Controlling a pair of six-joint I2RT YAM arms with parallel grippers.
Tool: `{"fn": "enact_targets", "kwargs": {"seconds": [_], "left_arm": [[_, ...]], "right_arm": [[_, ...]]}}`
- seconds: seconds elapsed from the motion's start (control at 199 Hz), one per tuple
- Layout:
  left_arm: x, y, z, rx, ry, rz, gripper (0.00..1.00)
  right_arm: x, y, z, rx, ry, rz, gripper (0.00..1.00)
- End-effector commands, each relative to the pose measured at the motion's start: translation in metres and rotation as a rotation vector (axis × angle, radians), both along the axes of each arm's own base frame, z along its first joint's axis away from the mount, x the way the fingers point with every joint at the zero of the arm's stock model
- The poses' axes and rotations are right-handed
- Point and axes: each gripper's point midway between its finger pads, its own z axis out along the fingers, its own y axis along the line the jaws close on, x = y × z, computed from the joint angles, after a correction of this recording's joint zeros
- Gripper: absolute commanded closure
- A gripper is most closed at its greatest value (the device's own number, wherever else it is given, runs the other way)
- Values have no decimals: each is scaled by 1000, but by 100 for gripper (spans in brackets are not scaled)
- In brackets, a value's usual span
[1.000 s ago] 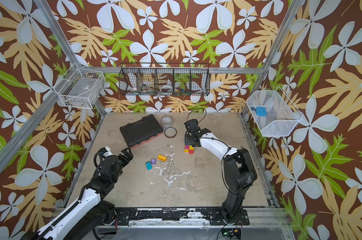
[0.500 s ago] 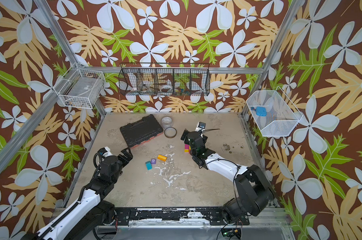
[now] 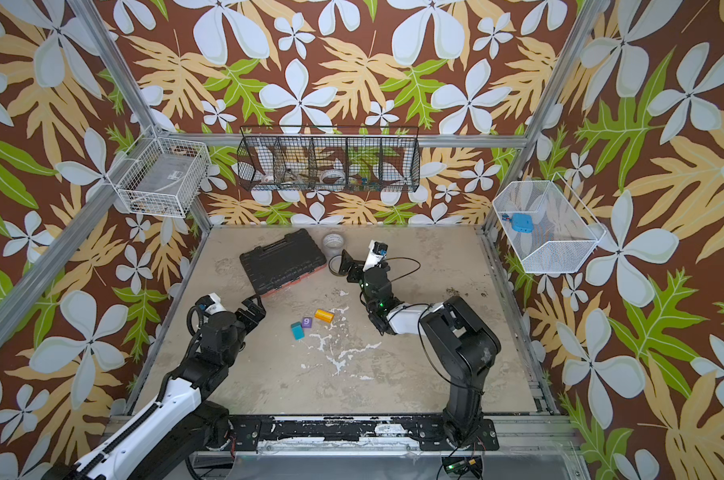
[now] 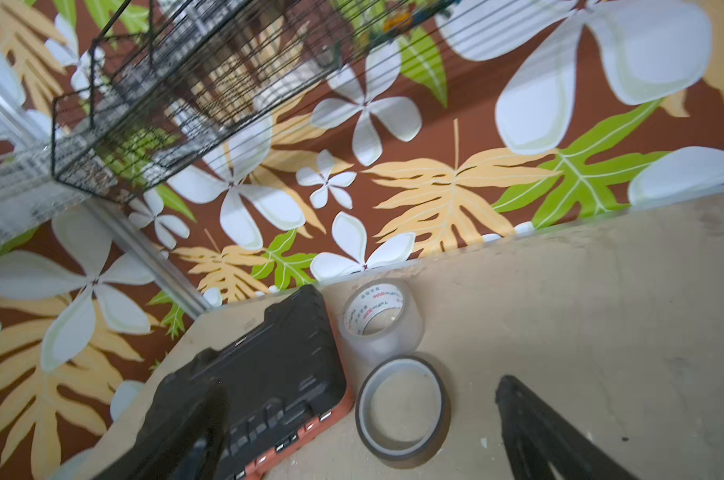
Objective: Build the wood block tower
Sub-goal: 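Move the right gripper over the purple '9' cube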
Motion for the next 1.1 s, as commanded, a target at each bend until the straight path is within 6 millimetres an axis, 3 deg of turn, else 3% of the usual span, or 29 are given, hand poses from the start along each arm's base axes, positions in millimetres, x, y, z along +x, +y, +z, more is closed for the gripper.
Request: {"fn": "enact_targets", "kwargs": {"seconds": [0.0, 0.171, 0.392, 0.613, 0.809, 0.939, 1.1], "left_arm": [[2, 1, 5, -6, -30, 11, 0], [2, 1, 6, -5, -32, 10, 0], [2, 2, 5, -5, -29, 12, 0], [3, 0, 5, -7, -29, 6, 0], [4, -2, 4, -10, -27, -2, 0], [5, -2, 4, -11, -27, -4, 0], [4, -2, 5, -11, -30, -4, 0]], "right_arm": [[-15, 34, 29, -77, -203, 123, 0], [-19, 81, 13, -217, -234, 195, 0], [-6, 110, -2, -289, -225, 230, 0], [10, 117, -16, -343, -210, 177, 0], [-2, 110, -9, -355, -253, 113, 0], [8, 117, -15, -381, -221, 112, 0], [-11, 106, 12, -324, -276, 104, 0]]}}
